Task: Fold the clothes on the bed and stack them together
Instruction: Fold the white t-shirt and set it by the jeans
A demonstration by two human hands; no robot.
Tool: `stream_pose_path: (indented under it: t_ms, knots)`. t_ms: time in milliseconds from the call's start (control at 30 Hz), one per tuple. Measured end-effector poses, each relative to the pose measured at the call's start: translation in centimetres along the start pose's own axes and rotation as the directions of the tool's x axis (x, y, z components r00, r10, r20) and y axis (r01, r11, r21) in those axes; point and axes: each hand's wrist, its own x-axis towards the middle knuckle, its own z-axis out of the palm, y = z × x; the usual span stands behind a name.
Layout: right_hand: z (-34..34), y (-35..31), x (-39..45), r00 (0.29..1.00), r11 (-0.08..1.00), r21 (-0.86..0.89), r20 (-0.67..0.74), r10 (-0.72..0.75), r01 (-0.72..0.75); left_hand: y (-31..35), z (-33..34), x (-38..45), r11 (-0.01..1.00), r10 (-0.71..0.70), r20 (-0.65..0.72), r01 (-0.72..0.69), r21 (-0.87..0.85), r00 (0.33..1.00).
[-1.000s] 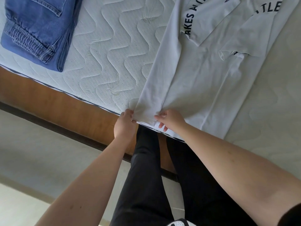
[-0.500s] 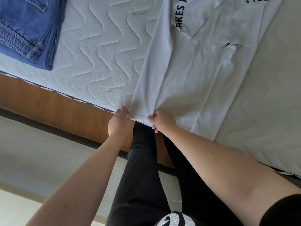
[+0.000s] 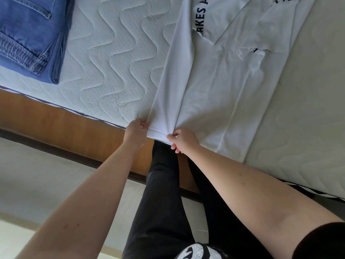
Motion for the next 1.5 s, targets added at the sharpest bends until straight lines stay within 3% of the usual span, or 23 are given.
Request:
stream_pose_path:
  t_ms: [300,400,567,700,867,1000,1133,1233,1333,1433,1500]
  knots:
    - [-0.6,-1.3,0.6,0.996,0.993,-0.113,0.071,0.05,-0.042,0.5,-0.4,-0.9,0.999,-0.021,0.011,0.021,-0.033,1.0]
    - [-2.2,-2.5,1.9,0.997,0.993,-0.116,-0.078,-0.001,-0.008,1.1,-0.7,-0.8,0.999,0.021,-0.037,-0.02,0.035,0.999]
    - [-6.6,-5.5,5.0,0.945,0.986,0.124,-0.322,-0.062,0.108,4.6,-0.9,0.9,0.986,0.153,-0.097,-0.146,0.074,0.984]
    - [-9.1,-7.3,7.1,0.94,0.941,0.321,-0.342,0.01,0.107,9.0,-1.3,3.8,0.975,0.219,-0.118,-0.212,0.063,0.969]
    - [-11.2,-7.7,8.0,0.931,0.922,0.363,-0.366,0.01,0.133,13.7,-2.0,6.8,0.957,0.285,-0.147,-0.272,0.104,0.947]
    - [-13.6,-8.2,8.5,0.89,0.871,0.448,-0.456,0.03,0.2,16.9,-2.1,8.0,0.865,0.455,-0.202,-0.378,0.329,0.867]
    - [-16.7,-9.4,9.4,0.869,0.778,0.568,-0.491,0.059,0.269,20.0,-2.0,9.1,0.761,0.602,-0.143,-0.51,0.4,0.786]
    - [-18.9,-11.1,10.6,0.864,0.674,0.68,-0.488,0.124,0.287,22.1,-1.7,9.8,0.745,0.62,-0.116,-0.537,0.395,0.776]
    - [-20.8,-13.0,11.7,0.908,0.559,0.801,-0.374,0.19,0.213,23.8,-1.2,10.4,0.746,0.602,-0.085,-0.52,0.416,0.794]
    - [-22.3,-14.3,12.4,0.911,0.542,0.81,-0.371,0.179,0.224,24.6,-1.1,10.9,0.743,0.593,-0.075,-0.509,0.435,0.802]
    - [-23.2,-14.7,12.6,0.861,0.594,0.742,-0.485,0.156,0.311,24.8,-1.3,11.2,0.74,0.595,-0.075,-0.509,0.439,0.8]
